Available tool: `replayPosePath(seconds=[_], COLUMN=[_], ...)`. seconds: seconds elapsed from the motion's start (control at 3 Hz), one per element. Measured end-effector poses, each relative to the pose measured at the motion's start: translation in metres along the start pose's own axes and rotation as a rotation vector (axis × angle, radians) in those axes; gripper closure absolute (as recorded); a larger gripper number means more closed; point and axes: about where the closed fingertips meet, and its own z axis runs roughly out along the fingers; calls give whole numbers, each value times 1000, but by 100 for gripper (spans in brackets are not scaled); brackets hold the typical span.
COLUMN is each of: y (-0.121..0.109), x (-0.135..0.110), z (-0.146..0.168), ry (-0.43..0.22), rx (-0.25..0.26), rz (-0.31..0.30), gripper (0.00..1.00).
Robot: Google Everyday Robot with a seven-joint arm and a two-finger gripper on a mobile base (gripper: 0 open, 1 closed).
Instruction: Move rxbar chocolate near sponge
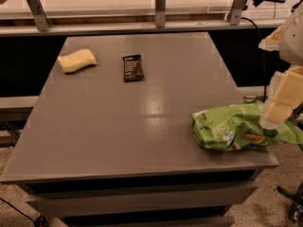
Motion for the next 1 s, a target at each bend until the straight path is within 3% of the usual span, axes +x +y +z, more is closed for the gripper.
replayPosePath(seconds=[0.33, 0.67, 1.0], y=[-2, -20, -43], x=[-3, -29, -68], z=[0, 9, 31], ry=[-6, -39, -104], rx=[5, -3, -48], rz=[-4, -38, -70], gripper=[0, 0, 0])
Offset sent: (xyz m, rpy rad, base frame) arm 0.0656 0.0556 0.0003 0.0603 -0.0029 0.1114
